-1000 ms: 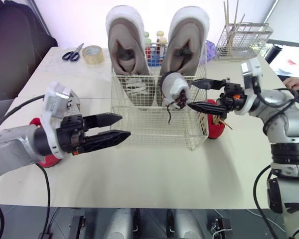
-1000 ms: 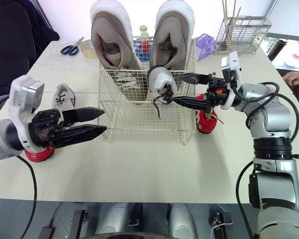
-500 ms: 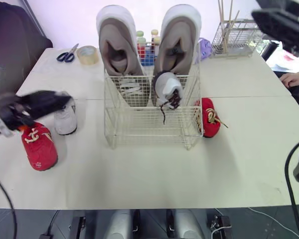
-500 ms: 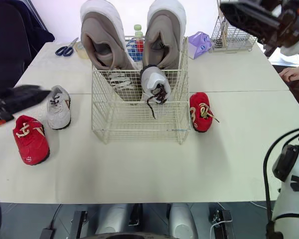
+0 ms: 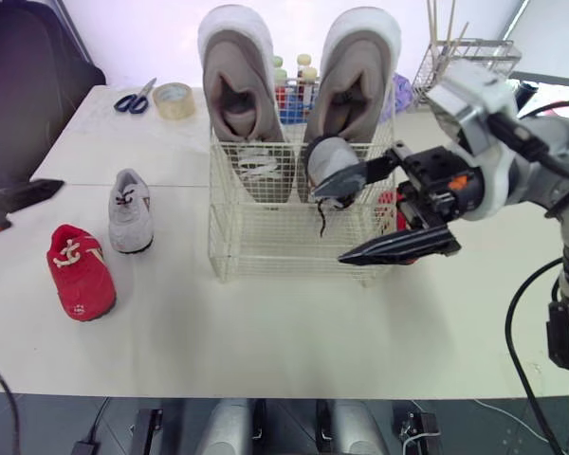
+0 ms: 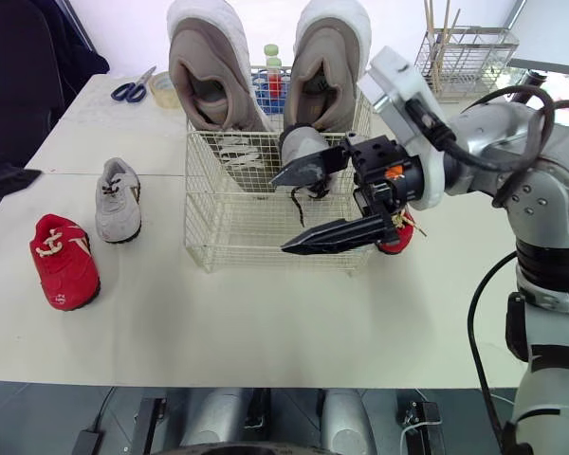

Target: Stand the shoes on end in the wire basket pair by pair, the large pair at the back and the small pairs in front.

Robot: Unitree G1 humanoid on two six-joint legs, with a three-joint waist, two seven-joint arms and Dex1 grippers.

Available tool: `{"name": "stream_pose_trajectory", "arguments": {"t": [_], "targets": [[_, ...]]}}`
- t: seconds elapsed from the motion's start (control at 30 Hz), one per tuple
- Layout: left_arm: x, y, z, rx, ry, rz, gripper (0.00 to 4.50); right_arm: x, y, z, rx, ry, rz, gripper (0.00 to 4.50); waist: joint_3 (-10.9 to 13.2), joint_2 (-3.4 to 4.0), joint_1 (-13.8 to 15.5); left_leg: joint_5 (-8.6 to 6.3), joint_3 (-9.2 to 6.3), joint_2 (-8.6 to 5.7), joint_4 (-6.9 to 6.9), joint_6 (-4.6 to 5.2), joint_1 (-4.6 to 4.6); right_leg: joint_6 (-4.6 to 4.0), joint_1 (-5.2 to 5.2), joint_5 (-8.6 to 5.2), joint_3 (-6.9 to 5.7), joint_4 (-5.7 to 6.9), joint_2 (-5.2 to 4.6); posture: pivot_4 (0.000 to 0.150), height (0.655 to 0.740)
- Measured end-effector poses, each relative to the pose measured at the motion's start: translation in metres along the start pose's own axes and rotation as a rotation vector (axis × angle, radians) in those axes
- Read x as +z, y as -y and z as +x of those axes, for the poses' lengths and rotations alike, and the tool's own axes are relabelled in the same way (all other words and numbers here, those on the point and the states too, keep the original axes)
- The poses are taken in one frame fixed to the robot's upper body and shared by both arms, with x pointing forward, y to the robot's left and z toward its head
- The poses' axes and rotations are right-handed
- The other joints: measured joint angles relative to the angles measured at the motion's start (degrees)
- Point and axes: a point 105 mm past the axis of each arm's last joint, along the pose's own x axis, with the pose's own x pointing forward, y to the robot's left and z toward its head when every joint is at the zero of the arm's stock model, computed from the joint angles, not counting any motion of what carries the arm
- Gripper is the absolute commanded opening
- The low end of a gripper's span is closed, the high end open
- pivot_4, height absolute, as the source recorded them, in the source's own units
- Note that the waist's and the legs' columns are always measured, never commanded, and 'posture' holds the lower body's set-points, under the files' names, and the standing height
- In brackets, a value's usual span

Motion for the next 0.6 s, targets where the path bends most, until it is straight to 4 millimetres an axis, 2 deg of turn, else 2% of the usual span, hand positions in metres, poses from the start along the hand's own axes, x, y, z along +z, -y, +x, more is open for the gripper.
{"name": "stream_pose_trajectory", "arguments": {"t": [0.17, 0.4, 0.53, 0.6], "targets": [[-0.018, -0.016, 0.028, 0.062, -0.051, -0.021, 4.26, -0.006, -0.006, 0.0, -0.034, -0.047, 0.012, 4.49, 0.1, -0.76, -0.2, 0.01, 0.07, 0.04, 0.03, 0.07, -0.08, 0.15, -0.06, 0.08, -0.04, -0.01, -0.03, 0.15, 0.74], [-0.033, -0.024, 0.05, 0.14, -0.109, 0.032, 4.26, -0.001, -0.008, -0.007, -0.109, -0.051, 0.023, 4.49, 0.1, -0.87, -0.1, -0.03, 0.21, 0.04, 0.05, 0.13, -0.06, 0.28, -0.13, 0.15, -0.07, -0.01, -0.24, 0.15, 0.74], [-0.034, -0.026, 0.059, 0.185, -0.12, 0.068, 3.02, 0.002, -0.009, -0.008, -0.146, -0.05, 0.035, 4.5, 0.1, -0.87, 0.3, -0.01, 0.19, -0.01, 0.1, 0.16, -0.05, 0.28, -0.13, 0.15, -0.12, -0.01, -0.44, 0.15, 0.74], [-0.033, -0.024, 0.066, 0.187, -0.111, 0.071, 1.98, 0.003, -0.009, -0.01, -0.162, -0.046, 0.038, 4.5, 0.1, -0.88, 0.5, 0.0, 0.2, -0.03, 0.1, 0.18, -0.05, 0.28, -0.12, 0.15, -0.17, -0.01, -0.52, 0.15, 0.74]]}}
